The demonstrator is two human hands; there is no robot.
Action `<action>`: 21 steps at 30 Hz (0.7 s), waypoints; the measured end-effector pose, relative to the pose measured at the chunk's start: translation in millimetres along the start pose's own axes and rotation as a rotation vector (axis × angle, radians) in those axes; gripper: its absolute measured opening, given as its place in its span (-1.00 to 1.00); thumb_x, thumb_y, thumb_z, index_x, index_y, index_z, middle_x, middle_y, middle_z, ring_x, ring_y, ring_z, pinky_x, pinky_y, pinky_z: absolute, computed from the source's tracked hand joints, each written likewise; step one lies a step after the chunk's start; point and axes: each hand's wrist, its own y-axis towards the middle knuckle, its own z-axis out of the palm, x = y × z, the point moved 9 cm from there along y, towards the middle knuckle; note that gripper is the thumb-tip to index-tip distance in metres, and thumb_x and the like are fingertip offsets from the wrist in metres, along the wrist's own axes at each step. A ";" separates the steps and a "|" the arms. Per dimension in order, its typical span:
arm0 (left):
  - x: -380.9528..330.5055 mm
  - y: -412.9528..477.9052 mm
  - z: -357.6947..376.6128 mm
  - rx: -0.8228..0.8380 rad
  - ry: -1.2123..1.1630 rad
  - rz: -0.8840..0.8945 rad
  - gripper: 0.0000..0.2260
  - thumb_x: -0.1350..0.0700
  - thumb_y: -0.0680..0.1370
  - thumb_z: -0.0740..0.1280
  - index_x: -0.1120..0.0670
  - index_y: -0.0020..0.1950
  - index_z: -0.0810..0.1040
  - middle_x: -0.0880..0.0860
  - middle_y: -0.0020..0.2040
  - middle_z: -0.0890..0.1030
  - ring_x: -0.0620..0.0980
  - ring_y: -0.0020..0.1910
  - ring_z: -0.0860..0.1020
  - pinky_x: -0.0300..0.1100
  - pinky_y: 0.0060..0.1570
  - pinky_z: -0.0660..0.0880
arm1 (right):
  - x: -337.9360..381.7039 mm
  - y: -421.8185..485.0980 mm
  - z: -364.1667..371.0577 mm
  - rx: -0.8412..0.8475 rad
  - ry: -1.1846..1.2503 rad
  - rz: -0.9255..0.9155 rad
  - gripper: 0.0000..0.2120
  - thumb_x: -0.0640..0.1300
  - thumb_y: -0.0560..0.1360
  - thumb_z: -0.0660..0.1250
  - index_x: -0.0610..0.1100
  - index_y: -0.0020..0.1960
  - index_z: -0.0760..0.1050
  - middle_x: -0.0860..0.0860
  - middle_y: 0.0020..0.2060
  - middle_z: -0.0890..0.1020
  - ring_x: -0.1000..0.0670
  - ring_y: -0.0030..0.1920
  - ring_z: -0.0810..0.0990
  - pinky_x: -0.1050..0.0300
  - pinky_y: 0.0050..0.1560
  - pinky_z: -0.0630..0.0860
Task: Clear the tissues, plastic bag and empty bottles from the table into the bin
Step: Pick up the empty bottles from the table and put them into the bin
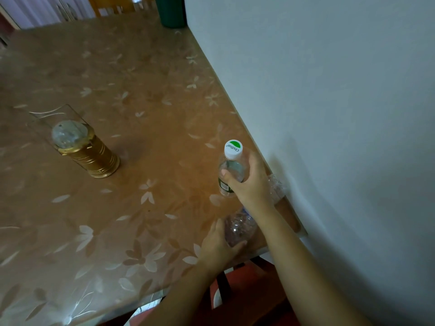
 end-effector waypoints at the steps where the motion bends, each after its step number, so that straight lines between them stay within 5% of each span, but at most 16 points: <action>1: 0.9 -0.4 -0.2 -0.002 -0.016 -0.008 -0.34 -0.03 0.36 0.47 0.04 0.36 0.26 -0.01 0.21 0.42 -0.04 0.17 0.44 -0.11 0.13 0.46 | -0.7 -0.5 0.0 0.000 0.009 -0.001 -0.42 -0.03 0.36 0.45 -0.01 0.30 0.29 0.04 0.20 0.46 0.12 0.17 0.38 0.25 0.03 0.38; 5: 1.8 -3.5 -4.1 -0.029 -0.073 -0.009 -0.35 0.00 0.37 0.47 0.03 0.37 0.26 -0.07 0.17 0.40 -0.10 0.16 0.42 -0.25 0.09 0.43 | -2.3 -3.2 0.3 -0.001 0.035 0.001 -0.45 -0.03 0.37 0.45 0.00 0.28 0.30 0.04 0.19 0.46 0.08 0.18 0.41 0.24 0.02 0.43; 7: 1.0 -5.2 -8.4 -0.053 -0.083 0.004 -0.39 0.01 0.37 0.47 0.03 0.34 0.29 -0.11 0.11 0.37 -0.13 0.12 0.41 -0.34 0.02 0.39 | -0.6 -4.2 -1.8 0.000 0.036 0.000 -0.46 -0.04 0.37 0.45 -0.01 0.28 0.31 0.03 0.19 0.46 0.10 0.16 0.41 0.42 -0.08 0.38; 12: 12.8 -10.5 -17.8 -0.059 -0.189 -0.064 -0.44 0.00 0.31 0.51 -0.03 0.23 0.36 -0.03 0.13 0.49 -0.15 0.03 0.51 -0.22 -0.01 0.52 | 5.8 -11.5 -13.2 -0.045 0.014 0.003 -0.45 -0.07 0.37 0.46 -0.06 0.29 0.32 0.11 0.13 0.43 0.16 0.12 0.38 0.57 -0.05 0.34; 16: 23.8 -23.2 -41.5 -0.119 -0.238 -0.101 -0.45 -0.01 0.27 0.51 -0.04 0.19 0.38 -0.01 0.12 0.51 -0.16 0.00 0.53 -0.38 -0.15 0.49 | 12.0 -16.3 -11.5 -0.042 0.033 -0.007 -0.44 -0.04 0.36 0.46 -0.09 0.27 0.33 0.08 0.09 0.45 0.11 0.08 0.43 0.18 0.06 0.45; 21: 38.3 -49.3 -84.2 -0.228 -0.230 -0.138 -0.48 0.00 0.25 0.51 -0.11 0.13 0.39 -0.02 0.07 0.52 -0.12 -0.04 0.54 -0.31 -0.16 0.48 | 27.5 -23.7 1.4 -0.002 0.141 -0.014 -0.49 -0.08 0.35 0.47 -0.09 0.22 0.36 0.01 0.08 0.51 0.07 0.06 0.49 0.38 -0.11 0.38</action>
